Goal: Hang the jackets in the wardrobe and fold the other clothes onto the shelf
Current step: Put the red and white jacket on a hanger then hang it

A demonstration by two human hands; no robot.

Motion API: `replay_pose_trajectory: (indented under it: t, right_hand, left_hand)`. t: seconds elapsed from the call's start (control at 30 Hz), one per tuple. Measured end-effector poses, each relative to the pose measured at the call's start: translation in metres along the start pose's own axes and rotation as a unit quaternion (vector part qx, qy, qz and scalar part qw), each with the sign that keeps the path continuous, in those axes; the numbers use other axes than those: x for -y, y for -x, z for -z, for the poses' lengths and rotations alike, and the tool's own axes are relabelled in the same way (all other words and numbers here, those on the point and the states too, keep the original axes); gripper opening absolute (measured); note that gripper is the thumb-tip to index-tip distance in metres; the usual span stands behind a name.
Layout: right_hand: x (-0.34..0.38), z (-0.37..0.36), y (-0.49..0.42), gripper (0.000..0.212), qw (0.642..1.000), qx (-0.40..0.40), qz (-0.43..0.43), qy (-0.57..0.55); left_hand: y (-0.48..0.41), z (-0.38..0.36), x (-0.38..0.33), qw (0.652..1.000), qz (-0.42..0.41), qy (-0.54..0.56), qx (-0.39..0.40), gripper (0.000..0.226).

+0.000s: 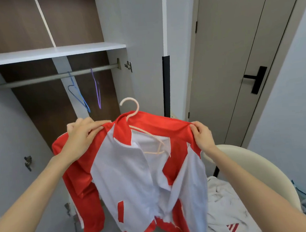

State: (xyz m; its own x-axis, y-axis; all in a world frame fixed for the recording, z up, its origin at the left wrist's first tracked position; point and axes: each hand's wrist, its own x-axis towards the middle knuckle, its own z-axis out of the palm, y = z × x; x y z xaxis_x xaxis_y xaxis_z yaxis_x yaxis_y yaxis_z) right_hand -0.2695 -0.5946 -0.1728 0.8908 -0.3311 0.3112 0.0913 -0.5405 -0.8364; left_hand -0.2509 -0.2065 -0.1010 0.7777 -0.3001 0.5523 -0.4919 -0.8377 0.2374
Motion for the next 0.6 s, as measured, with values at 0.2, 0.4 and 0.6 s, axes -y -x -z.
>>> replay_pose_trajectory:
  t: [0.2,0.4,0.6]
  right_hand:
    - [0.063,0.015,-0.011,0.032,0.997,0.044,0.019,-0.054]
    - [0.100,0.011,0.018,0.025,0.979,0.134,-0.024,-0.152]
    - [0.089,0.036,0.035,0.044,0.985,0.142,0.050,-0.088]
  left_hand:
    - [0.016,-0.026,-0.023,0.998,-0.020,0.023,0.063,0.030]
    - [0.015,-0.050,-0.054,0.977,0.040,0.209,0.029,0.030]
    - [0.010,-0.050,-0.067,0.947,0.061,0.316,0.006,0.028]
